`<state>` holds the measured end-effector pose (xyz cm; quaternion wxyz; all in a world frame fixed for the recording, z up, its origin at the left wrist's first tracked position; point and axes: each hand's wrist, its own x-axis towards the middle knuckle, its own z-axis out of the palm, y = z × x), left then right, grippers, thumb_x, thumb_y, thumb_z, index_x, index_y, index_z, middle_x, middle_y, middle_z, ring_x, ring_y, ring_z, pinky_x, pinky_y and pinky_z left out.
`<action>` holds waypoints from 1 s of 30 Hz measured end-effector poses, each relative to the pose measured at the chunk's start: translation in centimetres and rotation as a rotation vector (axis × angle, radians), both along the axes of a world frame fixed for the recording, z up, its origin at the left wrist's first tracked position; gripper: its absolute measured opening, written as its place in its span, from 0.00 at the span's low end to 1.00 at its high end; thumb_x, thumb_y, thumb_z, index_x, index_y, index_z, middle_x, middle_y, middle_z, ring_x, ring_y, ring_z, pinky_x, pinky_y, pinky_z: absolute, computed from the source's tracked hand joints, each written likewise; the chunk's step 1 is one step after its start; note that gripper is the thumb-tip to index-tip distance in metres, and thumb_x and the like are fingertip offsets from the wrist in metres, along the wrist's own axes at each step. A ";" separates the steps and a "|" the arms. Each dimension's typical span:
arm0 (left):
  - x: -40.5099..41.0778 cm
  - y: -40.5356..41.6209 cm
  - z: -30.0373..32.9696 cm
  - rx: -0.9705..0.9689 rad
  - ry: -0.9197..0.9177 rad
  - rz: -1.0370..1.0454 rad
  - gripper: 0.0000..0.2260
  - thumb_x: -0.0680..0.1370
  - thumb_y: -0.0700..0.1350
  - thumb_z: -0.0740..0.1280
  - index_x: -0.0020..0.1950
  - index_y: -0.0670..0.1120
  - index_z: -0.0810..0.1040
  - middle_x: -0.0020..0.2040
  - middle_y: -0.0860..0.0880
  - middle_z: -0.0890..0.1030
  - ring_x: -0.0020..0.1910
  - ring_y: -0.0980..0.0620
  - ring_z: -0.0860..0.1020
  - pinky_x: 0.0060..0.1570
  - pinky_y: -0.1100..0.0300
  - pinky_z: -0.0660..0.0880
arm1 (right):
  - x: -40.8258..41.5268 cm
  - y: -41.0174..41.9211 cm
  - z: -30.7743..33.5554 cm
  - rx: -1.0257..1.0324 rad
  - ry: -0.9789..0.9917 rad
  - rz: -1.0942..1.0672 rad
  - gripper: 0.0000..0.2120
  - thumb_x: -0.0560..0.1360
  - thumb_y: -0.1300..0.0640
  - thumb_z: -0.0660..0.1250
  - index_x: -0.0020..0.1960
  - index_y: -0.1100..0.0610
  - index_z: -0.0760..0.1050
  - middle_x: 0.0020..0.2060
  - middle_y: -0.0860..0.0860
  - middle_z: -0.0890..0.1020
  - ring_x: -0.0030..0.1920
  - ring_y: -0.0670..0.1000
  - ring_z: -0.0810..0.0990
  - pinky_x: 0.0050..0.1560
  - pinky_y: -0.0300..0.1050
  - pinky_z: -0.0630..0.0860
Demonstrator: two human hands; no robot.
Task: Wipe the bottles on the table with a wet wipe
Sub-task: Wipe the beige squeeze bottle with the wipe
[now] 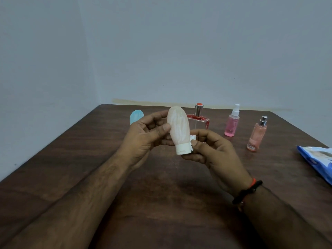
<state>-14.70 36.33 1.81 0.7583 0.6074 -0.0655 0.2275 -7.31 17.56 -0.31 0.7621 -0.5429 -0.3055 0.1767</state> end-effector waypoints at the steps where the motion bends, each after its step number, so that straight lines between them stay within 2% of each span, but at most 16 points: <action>1: -0.1 0.0 0.0 0.000 0.003 -0.033 0.19 0.73 0.39 0.69 0.64 0.44 0.78 0.52 0.47 0.85 0.48 0.49 0.84 0.39 0.56 0.82 | 0.0 -0.1 0.1 -0.005 0.018 0.023 0.12 0.70 0.58 0.70 0.54 0.56 0.82 0.53 0.59 0.83 0.50 0.60 0.85 0.45 0.48 0.83; 4: -0.2 0.0 -0.2 0.019 0.009 -0.124 0.18 0.75 0.40 0.67 0.65 0.46 0.76 0.57 0.50 0.84 0.56 0.51 0.82 0.47 0.55 0.82 | -0.3 -0.3 0.4 -0.046 0.036 0.083 0.13 0.70 0.59 0.69 0.54 0.57 0.81 0.53 0.57 0.83 0.51 0.59 0.85 0.44 0.46 0.83; 7: -0.3 0.1 -0.2 0.046 0.036 -0.185 0.19 0.79 0.41 0.65 0.70 0.43 0.72 0.64 0.42 0.80 0.63 0.43 0.78 0.61 0.47 0.76 | -0.6 -0.4 0.8 -0.088 0.043 0.105 0.15 0.70 0.59 0.68 0.56 0.59 0.80 0.54 0.59 0.83 0.50 0.59 0.85 0.43 0.45 0.83; 9: -0.3 0.2 -0.3 0.061 0.037 -0.226 0.19 0.80 0.40 0.61 0.71 0.43 0.71 0.65 0.39 0.79 0.65 0.40 0.77 0.64 0.45 0.73 | -0.8 -0.4 0.9 -0.094 0.038 0.111 0.15 0.70 0.59 0.68 0.56 0.60 0.80 0.54 0.61 0.82 0.48 0.60 0.85 0.42 0.44 0.82; 13: -0.3 0.2 -0.2 0.021 0.021 -0.280 0.18 0.80 0.40 0.59 0.70 0.41 0.72 0.64 0.37 0.79 0.62 0.41 0.78 0.61 0.49 0.76 | -1.1 -0.3 0.9 -0.108 -0.025 0.098 0.12 0.71 0.60 0.69 0.54 0.56 0.82 0.51 0.58 0.83 0.44 0.58 0.86 0.40 0.44 0.83; 16: -0.1 0.4 -0.2 -0.009 0.025 -0.251 0.19 0.79 0.40 0.60 0.70 0.39 0.71 0.62 0.36 0.79 0.60 0.42 0.79 0.57 0.52 0.78 | -1.0 -0.2 0.7 -0.078 -0.158 -0.026 0.12 0.75 0.66 0.69 0.55 0.54 0.81 0.46 0.53 0.84 0.38 0.54 0.85 0.37 0.44 0.82; 18: 0.0 0.5 -0.4 -0.010 0.043 -0.239 0.20 0.78 0.39 0.62 0.71 0.39 0.70 0.63 0.37 0.80 0.62 0.42 0.79 0.58 0.52 0.77 | -0.9 -0.3 0.6 -0.070 -0.273 -0.117 0.12 0.74 0.66 0.70 0.55 0.55 0.80 0.46 0.51 0.84 0.40 0.52 0.84 0.36 0.43 0.81; 23: -0.1 0.3 -0.9 0.049 0.075 -0.268 0.22 0.77 0.38 0.64 0.71 0.41 0.70 0.62 0.42 0.81 0.63 0.44 0.79 0.58 0.53 0.78 | -1.4 -0.4 0.5 -0.189 -0.654 -0.349 0.11 0.71 0.57 0.74 0.53 0.54 0.81 0.45 0.46 0.82 0.43 0.48 0.80 0.40 0.41 0.80; 26: -0.2 0.3 -0.8 0.017 0.071 -0.258 0.22 0.77 0.37 0.64 0.72 0.41 0.69 0.63 0.40 0.80 0.64 0.43 0.78 0.58 0.51 0.78 | -1.6 -0.7 0.8 -0.255 -0.914 -0.386 0.09 0.70 0.56 0.75 0.50 0.54 0.82 0.47 0.45 0.82 0.46 0.47 0.80 0.42 0.41 0.79; 30: -0.3 0.3 -0.8 -0.031 0.086 -0.284 0.21 0.77 0.36 0.64 0.71 0.41 0.70 0.63 0.40 0.80 0.63 0.43 0.79 0.58 0.51 0.78 | -1.6 -0.7 0.7 -0.246 -0.935 -0.337 0.09 0.70 0.60 0.75 0.50 0.56 0.84 0.46 0.47 0.82 0.44 0.46 0.81 0.42 0.40 0.80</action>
